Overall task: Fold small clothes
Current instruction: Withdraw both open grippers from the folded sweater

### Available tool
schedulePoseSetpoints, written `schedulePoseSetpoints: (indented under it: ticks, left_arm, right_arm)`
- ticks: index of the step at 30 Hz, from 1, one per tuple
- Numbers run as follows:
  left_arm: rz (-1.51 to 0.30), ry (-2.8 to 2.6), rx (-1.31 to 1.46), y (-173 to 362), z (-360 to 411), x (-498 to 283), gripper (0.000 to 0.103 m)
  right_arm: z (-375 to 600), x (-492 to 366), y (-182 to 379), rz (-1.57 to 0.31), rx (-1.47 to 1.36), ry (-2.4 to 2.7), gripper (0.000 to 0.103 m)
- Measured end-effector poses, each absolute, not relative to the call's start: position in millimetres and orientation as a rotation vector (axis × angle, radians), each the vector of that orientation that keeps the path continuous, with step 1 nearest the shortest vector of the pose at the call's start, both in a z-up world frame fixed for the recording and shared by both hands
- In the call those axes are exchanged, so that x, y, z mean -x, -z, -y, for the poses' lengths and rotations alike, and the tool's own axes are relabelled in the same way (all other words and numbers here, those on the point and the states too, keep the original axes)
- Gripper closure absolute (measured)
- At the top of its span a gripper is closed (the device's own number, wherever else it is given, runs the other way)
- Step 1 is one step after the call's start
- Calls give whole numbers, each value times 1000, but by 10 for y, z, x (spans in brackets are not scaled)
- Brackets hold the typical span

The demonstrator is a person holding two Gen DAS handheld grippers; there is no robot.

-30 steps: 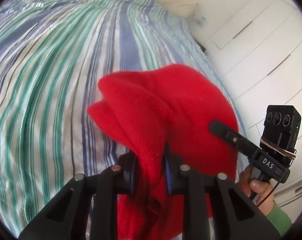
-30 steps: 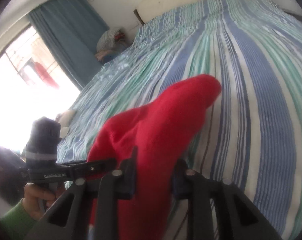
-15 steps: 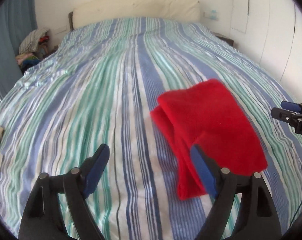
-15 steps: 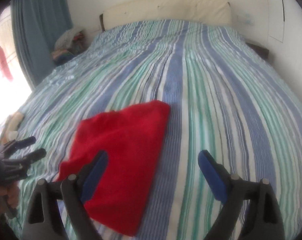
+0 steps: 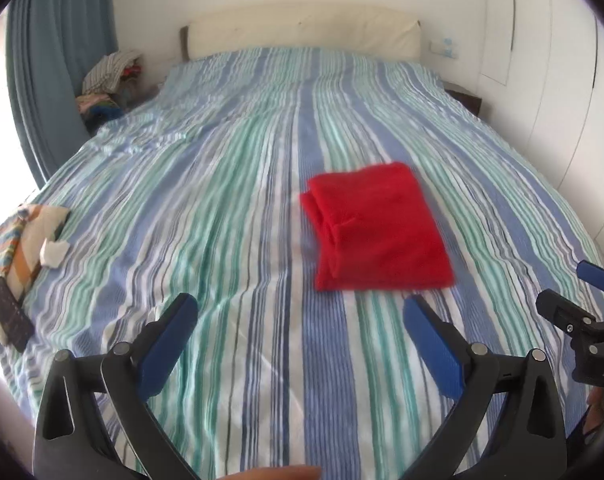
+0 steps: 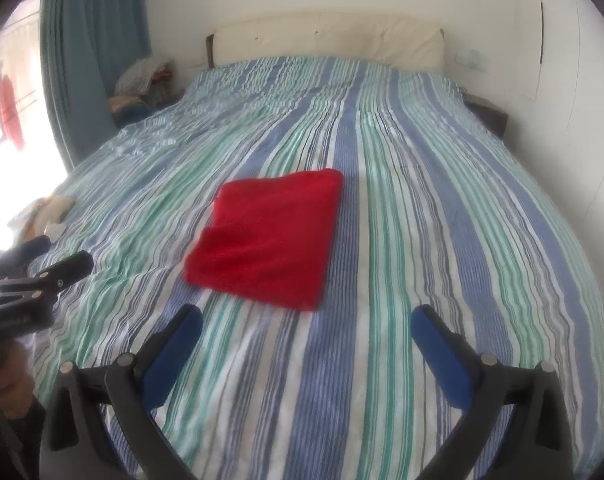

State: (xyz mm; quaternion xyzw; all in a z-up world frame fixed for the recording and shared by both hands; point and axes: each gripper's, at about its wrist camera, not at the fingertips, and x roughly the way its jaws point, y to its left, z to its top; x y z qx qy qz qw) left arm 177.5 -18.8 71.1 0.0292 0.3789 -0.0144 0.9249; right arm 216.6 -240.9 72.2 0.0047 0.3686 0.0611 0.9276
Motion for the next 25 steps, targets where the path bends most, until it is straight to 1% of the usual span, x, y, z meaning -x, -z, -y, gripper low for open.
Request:
schedulePoseSetpoints:
  ticks: [6,14,25]
  left_arm:
    - [-755,-35,-145,-681,318,-1517,1]
    - [-767,-39,-126,-701,313,-1416,1]
    - [-752,28,-113,-722,418,-1379,0]
  right_arm:
    - [2266,-1869,-790,-765,43,-70,1]
    - [2070,-1720,-919,-736,71,-54,1]
    - [2141,-1678,-890,-728,55,-40,1]
